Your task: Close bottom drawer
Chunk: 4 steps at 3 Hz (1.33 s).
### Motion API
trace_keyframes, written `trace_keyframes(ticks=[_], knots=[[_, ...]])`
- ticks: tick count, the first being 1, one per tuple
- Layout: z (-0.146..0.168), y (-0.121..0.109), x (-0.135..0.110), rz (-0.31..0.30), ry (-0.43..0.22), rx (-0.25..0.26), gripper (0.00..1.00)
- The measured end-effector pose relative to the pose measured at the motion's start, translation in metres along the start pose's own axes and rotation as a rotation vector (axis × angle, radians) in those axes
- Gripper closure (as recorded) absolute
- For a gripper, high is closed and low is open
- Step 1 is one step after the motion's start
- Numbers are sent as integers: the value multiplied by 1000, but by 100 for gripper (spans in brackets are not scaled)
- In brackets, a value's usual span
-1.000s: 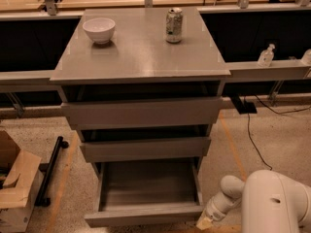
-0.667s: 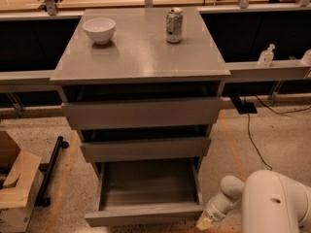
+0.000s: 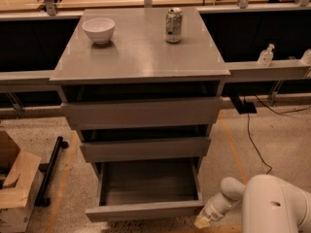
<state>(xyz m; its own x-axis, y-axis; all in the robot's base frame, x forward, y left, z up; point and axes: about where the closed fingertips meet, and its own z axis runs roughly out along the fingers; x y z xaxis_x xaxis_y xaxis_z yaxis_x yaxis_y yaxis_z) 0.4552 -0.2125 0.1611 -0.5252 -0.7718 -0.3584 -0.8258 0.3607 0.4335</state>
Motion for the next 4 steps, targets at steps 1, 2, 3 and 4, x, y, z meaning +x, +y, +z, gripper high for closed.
trace_keyframes(ticks=[1,2,3,4], knots=[[-10,-26,-27,-58,-55,32,100],[-10,-26,-27,-58,-55,32,100],[-20,-55,-58,-134,-81,102,100],[-19,-82,-111,-258,-139,118,100]])
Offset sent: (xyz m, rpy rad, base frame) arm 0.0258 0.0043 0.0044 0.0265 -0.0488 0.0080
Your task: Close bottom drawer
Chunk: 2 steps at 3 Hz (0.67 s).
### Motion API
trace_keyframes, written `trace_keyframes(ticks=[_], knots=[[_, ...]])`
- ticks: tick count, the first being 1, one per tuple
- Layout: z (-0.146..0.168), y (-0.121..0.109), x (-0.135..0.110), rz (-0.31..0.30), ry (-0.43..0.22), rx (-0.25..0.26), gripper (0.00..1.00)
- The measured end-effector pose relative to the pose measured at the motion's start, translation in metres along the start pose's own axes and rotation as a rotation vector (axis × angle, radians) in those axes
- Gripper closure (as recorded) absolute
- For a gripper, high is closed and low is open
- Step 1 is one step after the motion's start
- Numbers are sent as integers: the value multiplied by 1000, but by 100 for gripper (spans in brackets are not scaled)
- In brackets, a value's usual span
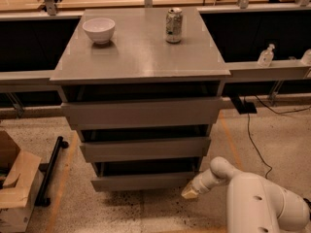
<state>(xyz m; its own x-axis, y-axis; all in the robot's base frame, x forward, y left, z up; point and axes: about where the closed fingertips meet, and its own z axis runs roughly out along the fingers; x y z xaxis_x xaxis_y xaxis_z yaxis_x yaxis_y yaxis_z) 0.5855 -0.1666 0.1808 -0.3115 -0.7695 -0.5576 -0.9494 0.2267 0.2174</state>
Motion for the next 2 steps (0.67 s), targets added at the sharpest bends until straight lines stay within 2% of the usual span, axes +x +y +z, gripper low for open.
trace_keyframes(ticks=[1,2], knots=[[5,-3,1,7,-14,4,100],[8,-39,-9,-28,-60,63,100]])
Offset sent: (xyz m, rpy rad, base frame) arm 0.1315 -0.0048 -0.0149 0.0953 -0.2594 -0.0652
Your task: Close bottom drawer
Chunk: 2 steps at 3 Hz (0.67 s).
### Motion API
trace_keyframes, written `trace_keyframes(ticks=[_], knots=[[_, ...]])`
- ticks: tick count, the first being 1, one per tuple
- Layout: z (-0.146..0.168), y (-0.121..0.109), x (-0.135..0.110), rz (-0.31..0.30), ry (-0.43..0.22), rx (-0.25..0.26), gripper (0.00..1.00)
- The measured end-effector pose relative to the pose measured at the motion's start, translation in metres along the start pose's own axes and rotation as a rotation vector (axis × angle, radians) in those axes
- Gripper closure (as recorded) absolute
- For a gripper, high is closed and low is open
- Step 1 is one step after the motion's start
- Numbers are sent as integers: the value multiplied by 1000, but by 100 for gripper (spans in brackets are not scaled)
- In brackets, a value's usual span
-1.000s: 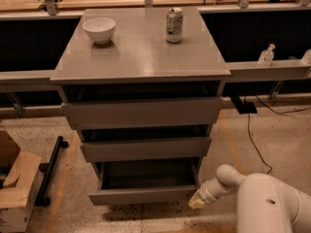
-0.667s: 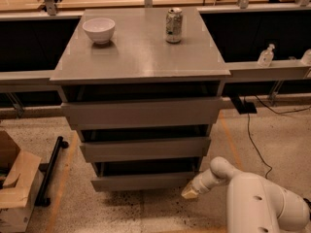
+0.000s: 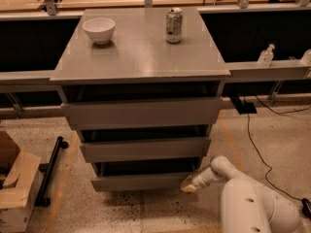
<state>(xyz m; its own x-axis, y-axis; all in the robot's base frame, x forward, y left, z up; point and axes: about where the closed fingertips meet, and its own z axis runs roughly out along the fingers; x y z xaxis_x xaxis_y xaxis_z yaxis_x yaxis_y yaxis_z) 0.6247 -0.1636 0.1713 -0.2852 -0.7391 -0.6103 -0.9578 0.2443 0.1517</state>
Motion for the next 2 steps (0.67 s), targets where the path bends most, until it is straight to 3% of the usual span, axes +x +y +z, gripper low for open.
trace_keyframes(ticks=[1,2], knots=[[29,-17,-13,-28,-62,-6,100],[29,-16,-12,-28,-62,-6,100]])
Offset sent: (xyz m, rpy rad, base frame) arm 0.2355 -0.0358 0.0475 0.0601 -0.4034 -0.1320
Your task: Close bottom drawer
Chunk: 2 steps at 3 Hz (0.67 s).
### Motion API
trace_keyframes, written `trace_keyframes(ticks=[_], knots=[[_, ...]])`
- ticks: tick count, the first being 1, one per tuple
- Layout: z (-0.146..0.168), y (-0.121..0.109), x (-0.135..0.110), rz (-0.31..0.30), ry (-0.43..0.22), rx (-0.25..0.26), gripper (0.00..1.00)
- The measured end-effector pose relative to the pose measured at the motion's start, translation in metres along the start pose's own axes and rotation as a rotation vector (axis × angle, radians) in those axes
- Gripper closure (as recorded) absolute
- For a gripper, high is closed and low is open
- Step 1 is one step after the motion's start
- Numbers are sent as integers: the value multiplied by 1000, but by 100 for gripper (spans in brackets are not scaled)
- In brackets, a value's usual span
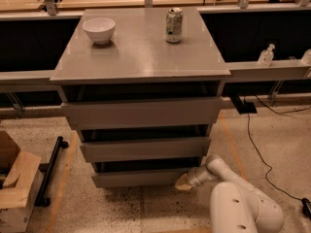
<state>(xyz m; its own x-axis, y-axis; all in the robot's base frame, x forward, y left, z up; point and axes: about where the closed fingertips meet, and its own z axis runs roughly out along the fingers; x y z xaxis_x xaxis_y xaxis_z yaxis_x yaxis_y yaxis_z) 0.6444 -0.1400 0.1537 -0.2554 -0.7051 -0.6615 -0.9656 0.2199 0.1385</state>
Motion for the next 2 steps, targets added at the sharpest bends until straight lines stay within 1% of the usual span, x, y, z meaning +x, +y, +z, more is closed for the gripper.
trace_keyframes(ticks=[1,2], knots=[[-24,-44,-21,-58,-29,112,100],[-24,-43,-20,-58,-29,112,100]])
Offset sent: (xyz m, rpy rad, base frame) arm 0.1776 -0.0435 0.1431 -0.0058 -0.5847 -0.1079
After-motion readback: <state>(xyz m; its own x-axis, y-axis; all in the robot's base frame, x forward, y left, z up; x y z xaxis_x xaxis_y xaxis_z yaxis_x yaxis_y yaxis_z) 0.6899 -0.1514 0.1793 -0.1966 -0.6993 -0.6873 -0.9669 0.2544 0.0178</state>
